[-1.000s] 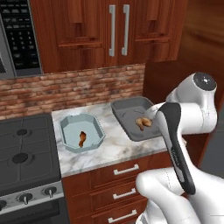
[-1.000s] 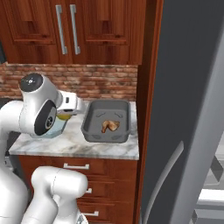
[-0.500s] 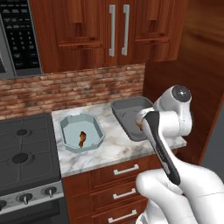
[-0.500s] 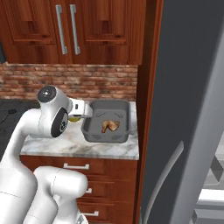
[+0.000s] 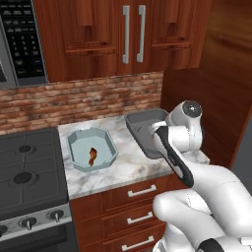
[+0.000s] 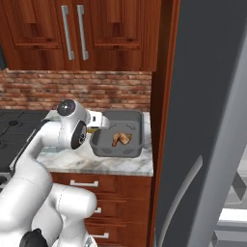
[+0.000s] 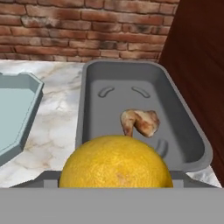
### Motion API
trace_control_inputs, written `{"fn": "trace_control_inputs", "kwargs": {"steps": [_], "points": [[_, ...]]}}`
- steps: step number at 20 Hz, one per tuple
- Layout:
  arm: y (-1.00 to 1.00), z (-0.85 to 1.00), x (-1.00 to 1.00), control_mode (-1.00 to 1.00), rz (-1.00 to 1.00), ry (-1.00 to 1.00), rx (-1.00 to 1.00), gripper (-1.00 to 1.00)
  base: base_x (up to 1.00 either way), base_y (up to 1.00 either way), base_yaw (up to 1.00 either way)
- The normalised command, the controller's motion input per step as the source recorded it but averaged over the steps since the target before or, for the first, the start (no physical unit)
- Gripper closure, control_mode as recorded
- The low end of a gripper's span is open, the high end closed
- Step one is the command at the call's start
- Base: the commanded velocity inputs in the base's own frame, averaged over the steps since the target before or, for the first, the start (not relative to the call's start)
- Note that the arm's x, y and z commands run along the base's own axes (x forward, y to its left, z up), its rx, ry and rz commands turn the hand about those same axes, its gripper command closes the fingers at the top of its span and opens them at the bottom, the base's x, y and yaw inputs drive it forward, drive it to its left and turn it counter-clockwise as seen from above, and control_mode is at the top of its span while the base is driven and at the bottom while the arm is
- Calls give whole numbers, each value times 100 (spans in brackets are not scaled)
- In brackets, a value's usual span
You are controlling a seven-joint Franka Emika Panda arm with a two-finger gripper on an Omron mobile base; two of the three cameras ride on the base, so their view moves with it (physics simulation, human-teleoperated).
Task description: Place one lemon and one chicken drumstick in each tupperware on the nearby counter, to pack two identical lunches.
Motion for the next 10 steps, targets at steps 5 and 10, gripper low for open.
{"fn": "trace_control_inputs", "kwargs": {"steps": [5, 10], "points": [[-15, -14, 49, -100, 0, 5, 3, 100, 0, 0, 0], [-2, -14, 55, -100, 0, 5, 1, 100, 0, 0, 0]]}}
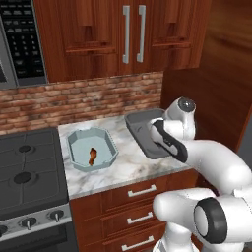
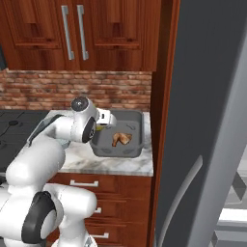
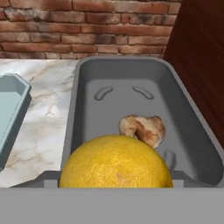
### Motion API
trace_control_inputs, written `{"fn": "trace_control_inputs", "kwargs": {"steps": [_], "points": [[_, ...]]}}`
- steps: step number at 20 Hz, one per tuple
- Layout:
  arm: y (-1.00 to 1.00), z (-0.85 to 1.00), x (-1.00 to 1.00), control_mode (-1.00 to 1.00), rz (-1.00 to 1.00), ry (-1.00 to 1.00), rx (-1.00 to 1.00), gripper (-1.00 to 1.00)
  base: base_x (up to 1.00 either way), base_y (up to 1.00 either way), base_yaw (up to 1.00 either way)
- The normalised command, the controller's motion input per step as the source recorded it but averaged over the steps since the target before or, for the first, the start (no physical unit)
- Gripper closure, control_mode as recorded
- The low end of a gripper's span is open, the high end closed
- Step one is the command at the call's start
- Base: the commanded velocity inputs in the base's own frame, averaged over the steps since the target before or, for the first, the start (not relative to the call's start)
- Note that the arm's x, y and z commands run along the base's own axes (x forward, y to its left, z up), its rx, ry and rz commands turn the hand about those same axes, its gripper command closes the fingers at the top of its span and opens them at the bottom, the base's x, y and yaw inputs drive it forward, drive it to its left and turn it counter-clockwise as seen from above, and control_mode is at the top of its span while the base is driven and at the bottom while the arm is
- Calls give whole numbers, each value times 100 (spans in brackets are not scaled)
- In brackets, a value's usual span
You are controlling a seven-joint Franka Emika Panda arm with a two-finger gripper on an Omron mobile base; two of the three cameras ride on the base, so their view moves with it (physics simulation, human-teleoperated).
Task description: Place one lemon and one chicken drumstick in each tupperware on the nearby counter, to pack two identical lunches.
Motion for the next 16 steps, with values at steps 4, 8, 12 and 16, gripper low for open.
{"fn": "trace_control_inputs", "kwargs": {"steps": [4, 8, 12, 16], "points": [[0, -18, 49, -100, 0, 3, 0, 100, 0, 0, 0], [-2, -31, 37, -100, 0, 0, 0, 100, 0, 0, 0], [-2, -30, 34, -100, 0, 0, 0, 100, 0, 0, 0], [-5, -22, 34, -100, 0, 0, 0, 100, 0, 0, 0]]}}
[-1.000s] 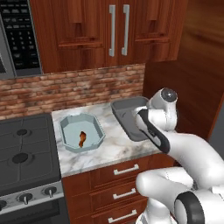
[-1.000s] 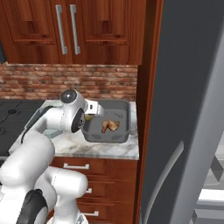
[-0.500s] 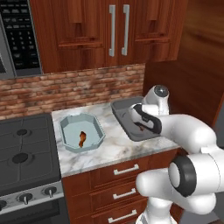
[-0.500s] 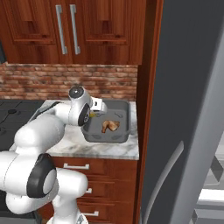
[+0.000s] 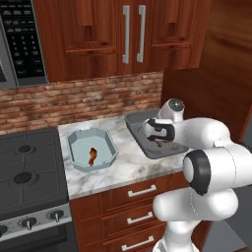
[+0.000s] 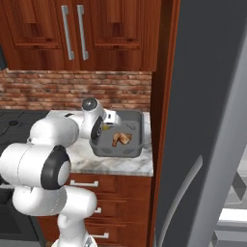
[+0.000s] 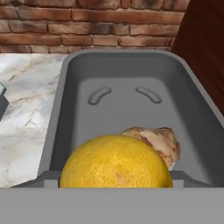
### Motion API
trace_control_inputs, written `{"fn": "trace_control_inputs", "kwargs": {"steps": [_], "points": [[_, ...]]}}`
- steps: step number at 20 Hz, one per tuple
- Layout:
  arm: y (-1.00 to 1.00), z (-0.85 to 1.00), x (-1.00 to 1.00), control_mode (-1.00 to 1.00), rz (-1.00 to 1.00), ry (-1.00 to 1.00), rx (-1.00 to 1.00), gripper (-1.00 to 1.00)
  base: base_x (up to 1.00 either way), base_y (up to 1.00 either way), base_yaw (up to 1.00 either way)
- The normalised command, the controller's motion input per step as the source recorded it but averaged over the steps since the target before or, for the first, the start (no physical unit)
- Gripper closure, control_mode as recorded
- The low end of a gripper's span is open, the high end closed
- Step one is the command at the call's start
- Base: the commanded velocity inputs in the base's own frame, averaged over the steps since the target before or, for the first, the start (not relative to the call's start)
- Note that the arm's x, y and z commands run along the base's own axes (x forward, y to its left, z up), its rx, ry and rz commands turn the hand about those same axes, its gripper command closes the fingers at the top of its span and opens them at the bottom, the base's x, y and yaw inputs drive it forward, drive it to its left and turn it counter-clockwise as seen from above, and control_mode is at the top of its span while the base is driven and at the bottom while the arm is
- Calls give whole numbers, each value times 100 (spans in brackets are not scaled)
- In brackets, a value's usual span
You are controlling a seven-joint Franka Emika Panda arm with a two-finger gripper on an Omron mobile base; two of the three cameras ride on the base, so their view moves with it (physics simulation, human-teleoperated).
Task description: Place one lemon and one chicken drumstick in each tupperware on the nearby counter, to pack two identical lunches.
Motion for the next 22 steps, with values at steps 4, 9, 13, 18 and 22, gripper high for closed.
{"fn": "trace_control_inputs", "kwargs": {"steps": [4, 9, 13, 18, 22], "points": [[-13, -8, 23, -100, 0, 2, 0, 100, 0, 0, 0], [-8, -16, 29, -100, 0, 2, 0, 100, 0, 0, 0], [0, -27, 32, -100, 0, 2, 0, 100, 0, 0, 0], [0, -29, 31, -100, 0, 2, 0, 100, 0, 0, 0], [-6, -24, 30, -100, 0, 3, 0, 100, 0, 0, 0]]}}
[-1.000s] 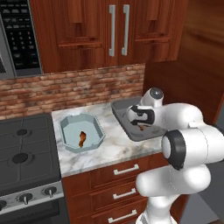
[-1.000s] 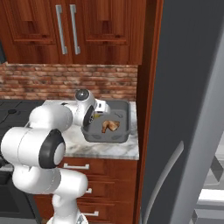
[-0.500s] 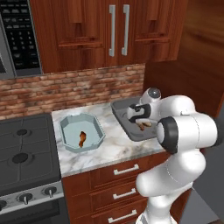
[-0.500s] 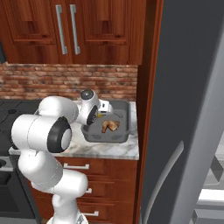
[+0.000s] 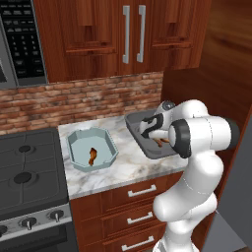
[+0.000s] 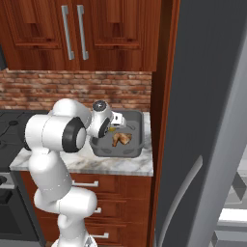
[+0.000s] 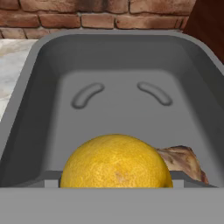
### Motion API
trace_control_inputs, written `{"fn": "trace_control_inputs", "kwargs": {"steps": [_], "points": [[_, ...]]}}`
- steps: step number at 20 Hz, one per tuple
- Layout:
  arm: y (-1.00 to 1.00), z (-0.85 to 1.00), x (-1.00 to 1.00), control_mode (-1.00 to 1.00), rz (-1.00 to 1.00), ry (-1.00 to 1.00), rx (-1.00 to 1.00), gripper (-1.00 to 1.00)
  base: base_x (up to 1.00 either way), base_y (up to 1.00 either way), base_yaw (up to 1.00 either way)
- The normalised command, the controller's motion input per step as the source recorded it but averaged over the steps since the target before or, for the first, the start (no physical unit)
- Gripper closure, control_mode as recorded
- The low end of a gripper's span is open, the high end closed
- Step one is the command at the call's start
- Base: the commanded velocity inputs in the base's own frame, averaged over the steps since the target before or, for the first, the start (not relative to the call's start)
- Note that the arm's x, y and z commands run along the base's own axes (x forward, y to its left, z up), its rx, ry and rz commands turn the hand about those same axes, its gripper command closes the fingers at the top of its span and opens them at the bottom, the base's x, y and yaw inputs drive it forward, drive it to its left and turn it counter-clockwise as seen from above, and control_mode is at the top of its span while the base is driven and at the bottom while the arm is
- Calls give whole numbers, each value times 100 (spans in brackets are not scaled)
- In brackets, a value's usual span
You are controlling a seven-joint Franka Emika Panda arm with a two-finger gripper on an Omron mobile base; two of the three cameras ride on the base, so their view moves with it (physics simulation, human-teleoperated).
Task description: Place one lemon and one chicken drumstick in each tupperware on the nearby counter, to pack two identical lunches.
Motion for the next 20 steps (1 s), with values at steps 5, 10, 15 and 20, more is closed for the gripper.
{"fn": "trace_control_inputs", "kwargs": {"steps": [5, 10, 15, 20], "points": [[-16, -16, 21, -100, 0, 8, 0, 100, 0, 0, 0], [-9, -21, 26, -100, 0, 8, 0, 100, 0, 0, 0], [0, -23, 35, -100, 0, 6, 0, 100, 0, 0, 0], [-7, -21, 43, -100, 0, 5, 0, 100, 0, 0, 0]]}}
